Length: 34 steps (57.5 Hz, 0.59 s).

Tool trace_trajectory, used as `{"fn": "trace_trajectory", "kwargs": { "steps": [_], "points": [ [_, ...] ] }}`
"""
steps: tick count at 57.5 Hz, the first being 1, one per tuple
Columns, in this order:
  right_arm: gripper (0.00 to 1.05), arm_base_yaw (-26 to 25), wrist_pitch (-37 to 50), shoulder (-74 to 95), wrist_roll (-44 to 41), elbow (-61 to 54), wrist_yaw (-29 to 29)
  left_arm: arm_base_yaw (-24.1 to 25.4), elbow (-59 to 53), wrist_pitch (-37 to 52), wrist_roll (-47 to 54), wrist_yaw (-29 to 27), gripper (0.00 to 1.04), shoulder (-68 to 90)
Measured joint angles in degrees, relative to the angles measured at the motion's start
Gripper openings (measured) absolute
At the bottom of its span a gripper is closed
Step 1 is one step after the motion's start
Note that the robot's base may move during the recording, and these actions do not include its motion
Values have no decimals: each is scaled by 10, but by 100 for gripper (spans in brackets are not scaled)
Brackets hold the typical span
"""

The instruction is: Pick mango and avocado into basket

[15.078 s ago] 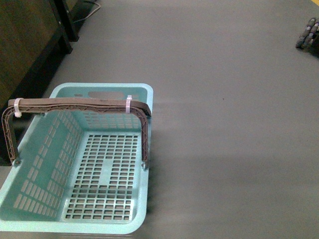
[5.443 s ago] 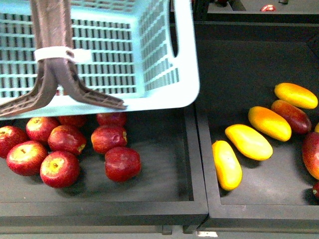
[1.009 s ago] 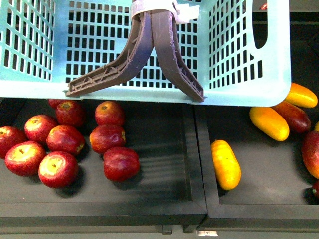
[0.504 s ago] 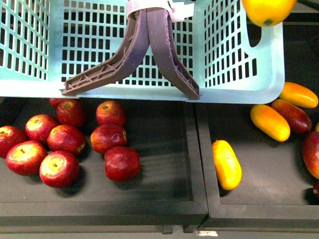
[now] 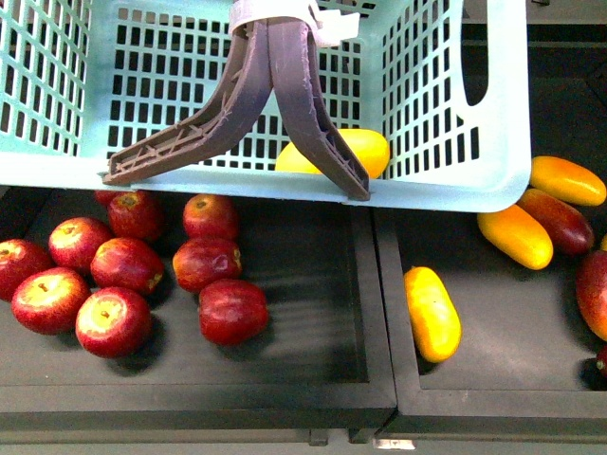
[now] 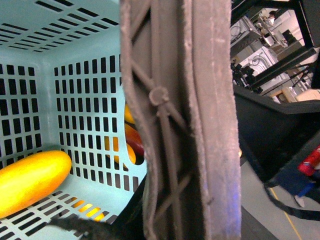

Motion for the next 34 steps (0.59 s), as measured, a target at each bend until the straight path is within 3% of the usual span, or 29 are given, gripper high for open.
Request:
{"fn": "trace_trajectory", "kwargs": {
  "steps": [8,11,14,19,28,34],
  "points": [
    [96,-76,-97,-139,-87,-82,10,0,0,0,0,0,14,0],
    [93,-85,-83,-171,-106,-123,37,0,0,0,0,0,14,0],
    [85,-90,-1,-199,-127,-178,72,0,0,0,0,1,14,0],
    [73,-95,85,-222,-143,-231,75,-2,0,0,0,3,14,0],
    [41,-111,122,-273,-158,-309,53,-1,0,0,-3,5,14,0],
    [25,-136,122,-299,-162,-338,31,-1,0,0,-1,3,14,0]
  ]
}}
